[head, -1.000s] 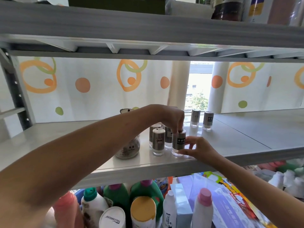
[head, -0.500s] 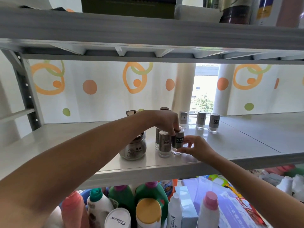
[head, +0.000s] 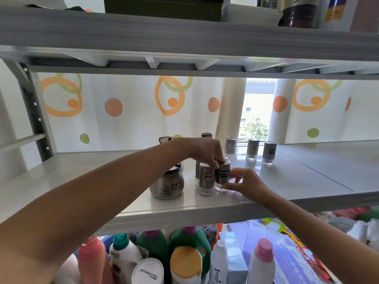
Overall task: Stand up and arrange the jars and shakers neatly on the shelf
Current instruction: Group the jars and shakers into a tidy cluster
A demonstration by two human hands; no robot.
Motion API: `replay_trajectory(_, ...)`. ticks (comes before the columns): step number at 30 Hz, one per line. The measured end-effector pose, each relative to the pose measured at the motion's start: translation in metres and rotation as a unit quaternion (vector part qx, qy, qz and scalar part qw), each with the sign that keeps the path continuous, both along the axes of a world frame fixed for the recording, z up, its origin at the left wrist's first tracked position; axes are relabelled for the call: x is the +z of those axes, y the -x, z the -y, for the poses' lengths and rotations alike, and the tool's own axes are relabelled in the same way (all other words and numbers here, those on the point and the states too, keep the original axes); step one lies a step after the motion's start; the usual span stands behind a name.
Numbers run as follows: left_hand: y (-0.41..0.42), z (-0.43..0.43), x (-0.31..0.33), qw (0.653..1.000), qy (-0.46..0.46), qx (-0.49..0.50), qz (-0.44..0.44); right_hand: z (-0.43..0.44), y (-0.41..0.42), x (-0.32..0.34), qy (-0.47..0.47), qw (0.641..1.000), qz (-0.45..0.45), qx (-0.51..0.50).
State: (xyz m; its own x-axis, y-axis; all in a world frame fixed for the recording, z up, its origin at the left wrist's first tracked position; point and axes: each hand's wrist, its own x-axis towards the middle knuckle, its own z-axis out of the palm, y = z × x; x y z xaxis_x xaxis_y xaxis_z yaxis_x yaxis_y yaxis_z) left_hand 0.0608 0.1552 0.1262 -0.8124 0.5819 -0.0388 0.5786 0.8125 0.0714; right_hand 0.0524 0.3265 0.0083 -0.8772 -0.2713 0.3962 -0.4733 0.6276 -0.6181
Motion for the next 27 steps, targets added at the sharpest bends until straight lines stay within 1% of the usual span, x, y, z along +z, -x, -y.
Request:
replay_trajectory(4,-0.002,0.003,0.001,1.000,0.007,-0.019,-0.011,0.001,0.000,0.002,0.005,1.000,-0.002,0.005)
replay_trajectory(7,0.002,0.006,-0.003,0.999,-0.014,-0.017,-0.022,-0.001,0.005,-0.004,-0.006,1.000,-0.009,0.001)
replay_trajectory(10,0.005,0.012,-0.005,0.996,-0.083,-0.021,-0.013,-0.006,0.007,-0.005,-0.018,1.000,0.008,-0.001)
replay_trajectory(12,0.007,0.018,-0.005,0.989,-0.146,-0.004,-0.027,-0.011,0.007,-0.002,-0.025,0.999,0.018,0.012)
replay_trajectory(14,0.014,0.024,-0.002,0.983,-0.176,0.020,-0.048,-0.020,0.007,0.002,-0.033,0.999,0.028,0.024)
replay_trajectory(17,0.028,0.030,-0.002,0.981,-0.181,0.050,-0.055,-0.036,0.009,0.005,-0.062,0.997,0.044,0.024)
replay_trajectory(19,0.041,0.029,-0.005,0.977,-0.193,0.054,-0.065,-0.041,0.010,0.002,-0.065,0.996,0.048,0.038)
replay_trajectory(22,0.061,0.022,-0.009,0.975,-0.193,0.066,-0.086,-0.034,0.011,-0.003,-0.040,0.997,0.041,0.053)
replay_trajectory(27,0.087,0.009,-0.009,0.977,-0.174,0.095,-0.074,-0.019,0.011,0.000,-0.014,0.998,0.031,0.057)
